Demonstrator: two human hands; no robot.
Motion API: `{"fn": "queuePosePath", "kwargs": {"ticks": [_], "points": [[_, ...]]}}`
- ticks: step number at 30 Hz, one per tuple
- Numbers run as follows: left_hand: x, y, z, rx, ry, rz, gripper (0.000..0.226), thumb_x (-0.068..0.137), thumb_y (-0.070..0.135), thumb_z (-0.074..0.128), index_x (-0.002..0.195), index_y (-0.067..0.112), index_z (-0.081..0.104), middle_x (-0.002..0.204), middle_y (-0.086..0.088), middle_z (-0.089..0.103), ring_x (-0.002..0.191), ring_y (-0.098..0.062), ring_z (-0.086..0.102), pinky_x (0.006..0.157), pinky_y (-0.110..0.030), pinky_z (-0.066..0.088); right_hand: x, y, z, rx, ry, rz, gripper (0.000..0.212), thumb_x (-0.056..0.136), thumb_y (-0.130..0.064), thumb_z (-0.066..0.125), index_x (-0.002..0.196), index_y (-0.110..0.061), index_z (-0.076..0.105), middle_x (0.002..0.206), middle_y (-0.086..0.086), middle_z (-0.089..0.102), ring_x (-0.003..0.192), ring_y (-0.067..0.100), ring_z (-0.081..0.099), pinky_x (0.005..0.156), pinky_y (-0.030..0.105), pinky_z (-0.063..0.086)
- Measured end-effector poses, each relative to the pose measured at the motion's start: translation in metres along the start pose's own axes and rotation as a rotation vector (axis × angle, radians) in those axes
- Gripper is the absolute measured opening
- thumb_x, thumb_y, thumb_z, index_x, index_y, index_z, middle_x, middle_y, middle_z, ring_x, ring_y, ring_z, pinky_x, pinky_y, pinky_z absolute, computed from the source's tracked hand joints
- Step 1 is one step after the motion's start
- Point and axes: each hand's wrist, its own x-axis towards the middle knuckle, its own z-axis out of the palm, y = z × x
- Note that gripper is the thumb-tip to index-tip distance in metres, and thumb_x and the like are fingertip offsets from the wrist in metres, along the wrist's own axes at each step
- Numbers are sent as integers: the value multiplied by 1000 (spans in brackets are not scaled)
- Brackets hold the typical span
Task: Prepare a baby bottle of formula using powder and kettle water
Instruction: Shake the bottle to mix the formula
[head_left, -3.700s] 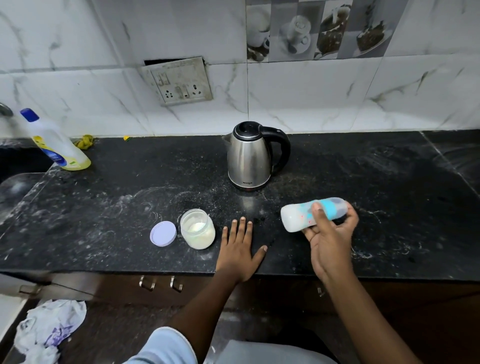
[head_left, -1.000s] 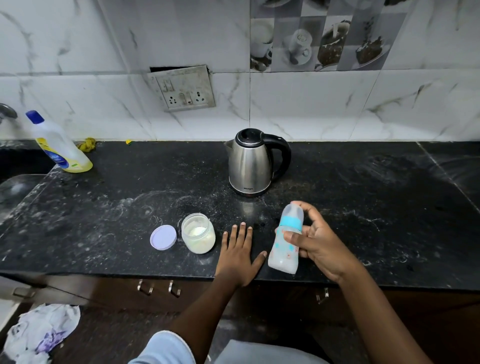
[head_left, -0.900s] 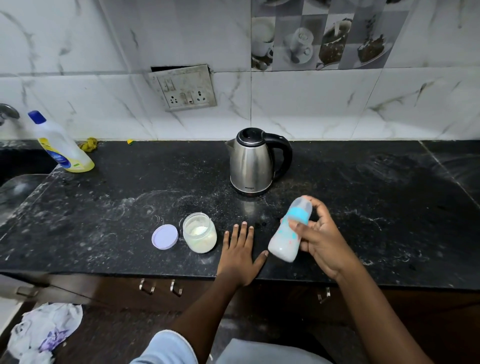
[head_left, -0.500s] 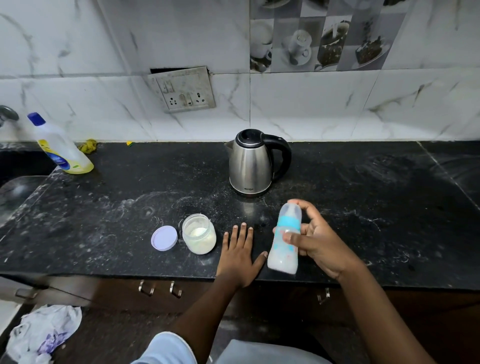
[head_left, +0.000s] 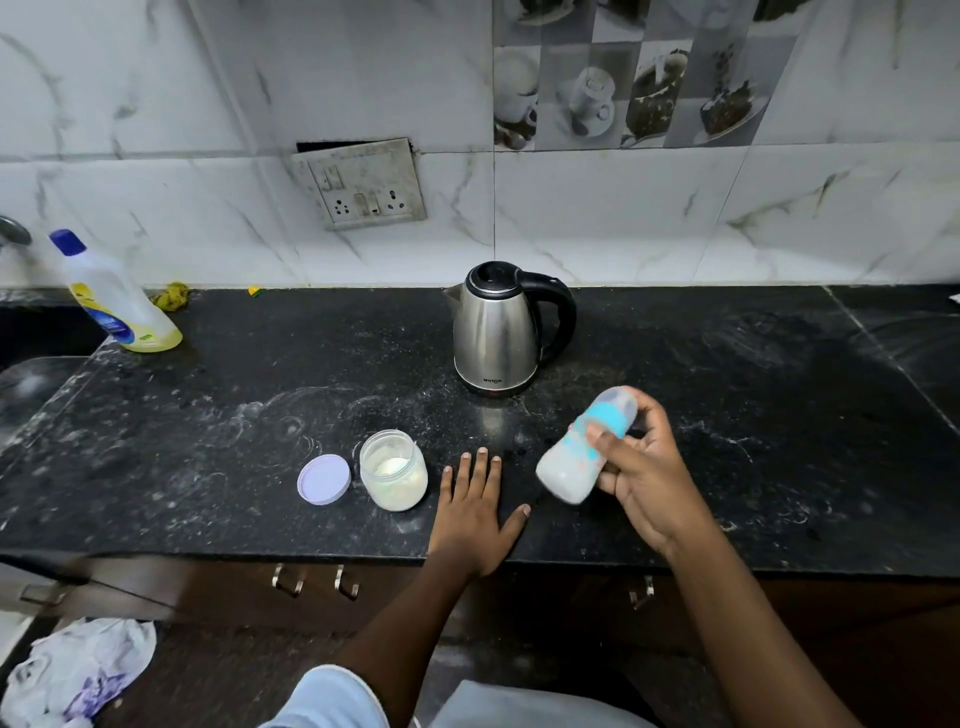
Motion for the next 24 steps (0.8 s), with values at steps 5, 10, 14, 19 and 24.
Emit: {"fn": "queuePosePath", "kwargs": {"ticks": [5, 10, 14, 19, 24], "points": [[0, 0, -1, 6, -9, 8, 98, 92, 76, 3, 169, 16, 0, 177, -6, -9, 163, -27, -14, 131, -50, -11, -3, 1, 1, -57, 0, 4, 59, 88, -3, 77, 134, -29, 49, 117, 11, 69, 106, 26, 74, 85, 57, 63], [1, -2, -1, 17, -12, 17, 99, 90, 75, 3, 169, 16, -1, 177, -7, -9, 163, -28, -14, 131, -50, -10, -4, 5, -1, -195, -145, 76, 72, 78, -12, 88, 135, -34, 50, 122, 26, 70, 109, 39, 72, 91, 65, 58], [0, 1, 2, -6, 10, 1, 91, 100, 74, 17, 169, 17, 1, 178, -5, -8, 163, -26, -13, 131, -49, -11, 8, -1, 6, 58, 90, -42, 57, 91, -3, 74, 138, -22, 47, 118, 5, 68, 107, 23, 73, 84, 53, 63], [2, -4, 3, 31, -37, 22, 98, 90, 74, 6, 169, 17, -3, 177, -8, -11, 163, -28, -16, 131, -51, -10, -3, 11, 4, -291, -230, 116, 68, 84, -5, 81, 136, -35, 49, 111, 20, 72, 99, 30, 75, 85, 55, 62], [1, -1, 2, -10, 7, 1, 92, 99, 74, 16, 169, 17, 1, 178, -5, -7, 163, -26, -13, 131, -50, -10, 11, 3, 7, -52, -3, 12, 63, 86, -3, 76, 138, -25, 48, 109, 7, 74, 100, 23, 76, 84, 53, 63]]}}
